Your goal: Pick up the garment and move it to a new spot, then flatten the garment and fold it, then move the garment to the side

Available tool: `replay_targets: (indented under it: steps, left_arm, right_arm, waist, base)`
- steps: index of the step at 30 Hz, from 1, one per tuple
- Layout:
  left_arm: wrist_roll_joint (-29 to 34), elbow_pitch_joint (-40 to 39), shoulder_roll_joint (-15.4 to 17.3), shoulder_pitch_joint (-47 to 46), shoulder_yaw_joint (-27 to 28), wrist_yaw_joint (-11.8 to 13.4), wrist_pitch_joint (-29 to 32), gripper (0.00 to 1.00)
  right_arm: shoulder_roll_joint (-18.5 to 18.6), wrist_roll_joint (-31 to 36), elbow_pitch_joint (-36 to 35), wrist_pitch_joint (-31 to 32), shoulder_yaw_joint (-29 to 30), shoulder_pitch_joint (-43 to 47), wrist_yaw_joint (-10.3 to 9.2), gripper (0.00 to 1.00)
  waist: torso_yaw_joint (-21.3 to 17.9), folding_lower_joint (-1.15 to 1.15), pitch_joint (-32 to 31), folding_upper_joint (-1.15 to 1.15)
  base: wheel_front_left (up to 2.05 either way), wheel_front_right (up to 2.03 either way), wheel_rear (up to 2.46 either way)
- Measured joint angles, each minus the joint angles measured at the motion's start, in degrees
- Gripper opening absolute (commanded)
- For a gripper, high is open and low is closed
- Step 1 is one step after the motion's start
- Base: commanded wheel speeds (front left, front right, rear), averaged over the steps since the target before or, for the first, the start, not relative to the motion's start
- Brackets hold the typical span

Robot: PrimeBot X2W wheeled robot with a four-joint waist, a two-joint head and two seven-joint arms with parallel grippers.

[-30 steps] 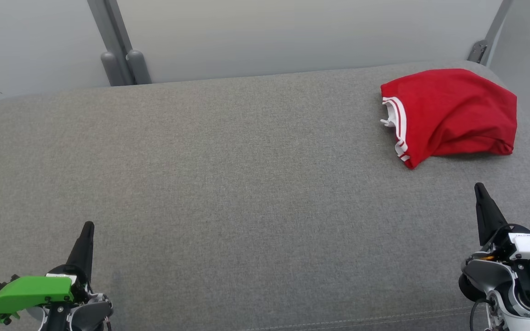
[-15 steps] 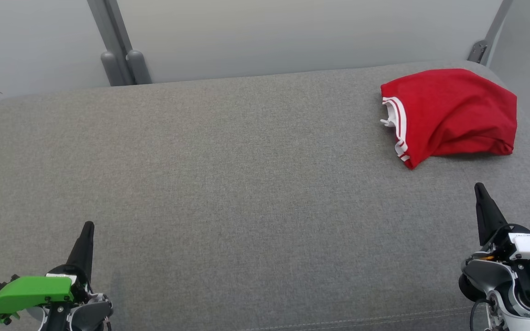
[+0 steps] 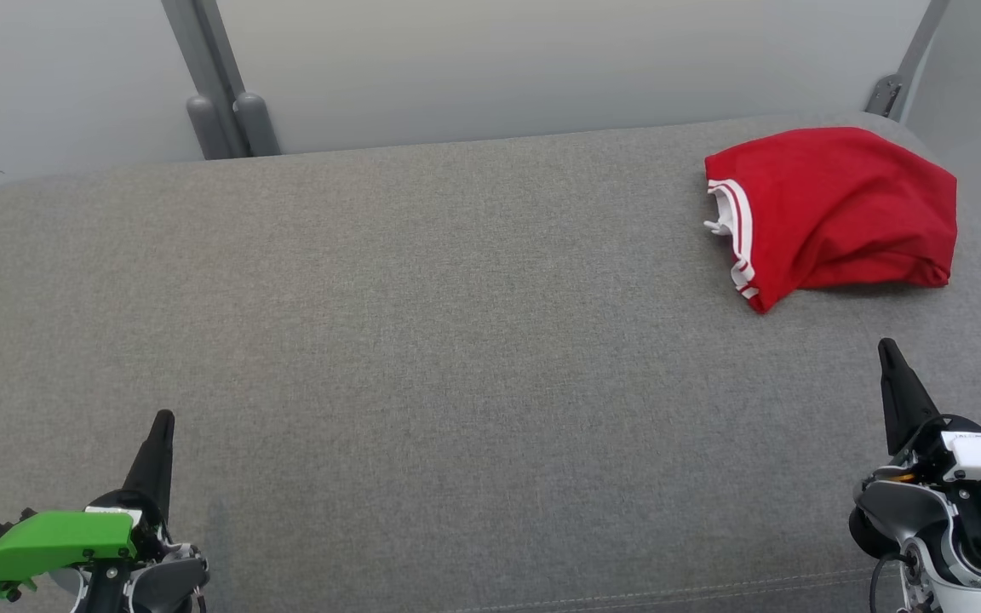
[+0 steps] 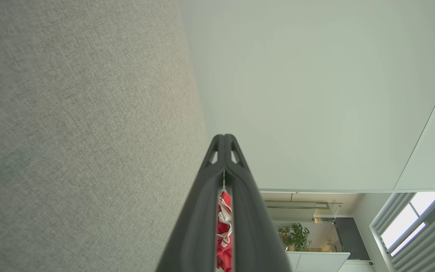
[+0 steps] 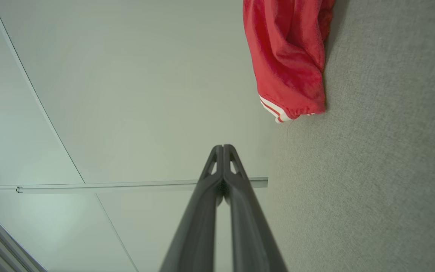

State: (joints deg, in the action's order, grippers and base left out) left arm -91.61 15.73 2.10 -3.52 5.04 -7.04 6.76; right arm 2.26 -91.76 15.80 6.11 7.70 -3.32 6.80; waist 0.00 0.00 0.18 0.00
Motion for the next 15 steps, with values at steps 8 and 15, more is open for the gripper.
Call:
replay_targets:
  steps: [8, 15]
  left_arm:
    - [0.0, 0.0, 0.0, 0.0, 0.0, 0.0, 0.0, 0.00]
    - [0.0, 0.0, 0.0, 0.0, 0.0, 0.0, 0.0, 0.00]
  right_arm:
    - [0.0, 0.0, 0.0, 0.0, 0.0, 0.0, 0.00, 0.00]
    - [0.0, 0.0, 0.0, 0.0, 0.0, 0.0, 0.00, 0.00]
  waist:
    - [0.0, 0.00, 0.0, 0.00]
    - [0.0, 0.00, 0.0, 0.00]
  base:
    - [0.00, 0.00, 0.00]
    - [0.00, 0.00, 0.00]
